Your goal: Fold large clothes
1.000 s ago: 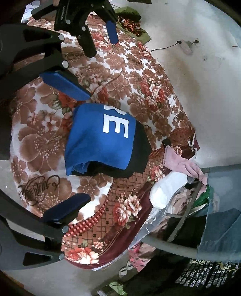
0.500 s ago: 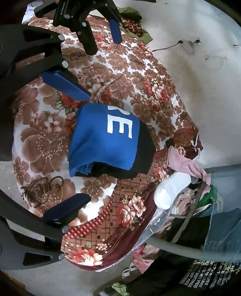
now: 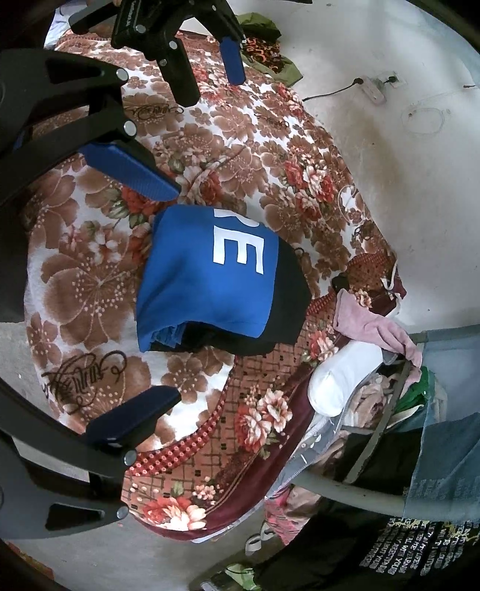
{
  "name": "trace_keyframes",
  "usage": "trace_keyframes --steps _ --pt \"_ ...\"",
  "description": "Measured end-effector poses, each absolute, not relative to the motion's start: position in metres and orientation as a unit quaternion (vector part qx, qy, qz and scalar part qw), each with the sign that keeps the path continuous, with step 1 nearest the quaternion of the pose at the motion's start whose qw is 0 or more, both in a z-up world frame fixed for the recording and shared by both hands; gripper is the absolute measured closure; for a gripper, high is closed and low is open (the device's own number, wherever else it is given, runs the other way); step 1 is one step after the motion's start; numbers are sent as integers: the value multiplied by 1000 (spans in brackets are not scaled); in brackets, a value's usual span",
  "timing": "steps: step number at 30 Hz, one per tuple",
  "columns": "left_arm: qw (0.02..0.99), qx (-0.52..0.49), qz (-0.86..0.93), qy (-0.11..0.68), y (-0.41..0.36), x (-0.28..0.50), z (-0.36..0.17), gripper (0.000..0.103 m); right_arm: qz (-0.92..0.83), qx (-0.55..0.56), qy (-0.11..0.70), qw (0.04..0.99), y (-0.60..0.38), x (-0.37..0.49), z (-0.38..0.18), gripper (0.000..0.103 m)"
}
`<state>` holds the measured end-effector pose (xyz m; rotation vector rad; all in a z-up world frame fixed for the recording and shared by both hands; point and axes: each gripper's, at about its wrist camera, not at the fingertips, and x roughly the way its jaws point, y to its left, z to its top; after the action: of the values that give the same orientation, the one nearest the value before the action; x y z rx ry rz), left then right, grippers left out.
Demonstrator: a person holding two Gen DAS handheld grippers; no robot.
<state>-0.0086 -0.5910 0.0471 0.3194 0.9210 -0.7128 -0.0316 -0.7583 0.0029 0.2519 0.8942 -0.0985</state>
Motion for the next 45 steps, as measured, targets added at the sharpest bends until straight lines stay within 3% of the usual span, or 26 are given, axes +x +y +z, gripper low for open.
trace_keyframes --steps 29,45 --pt "827 118 -326 443 -587 1 50 5 -45 128 433 891 -755 -35 3 5" --pt "826 158 -349 413 -602 -5 55 6 -50 128 439 888 -752 -37 1 5"
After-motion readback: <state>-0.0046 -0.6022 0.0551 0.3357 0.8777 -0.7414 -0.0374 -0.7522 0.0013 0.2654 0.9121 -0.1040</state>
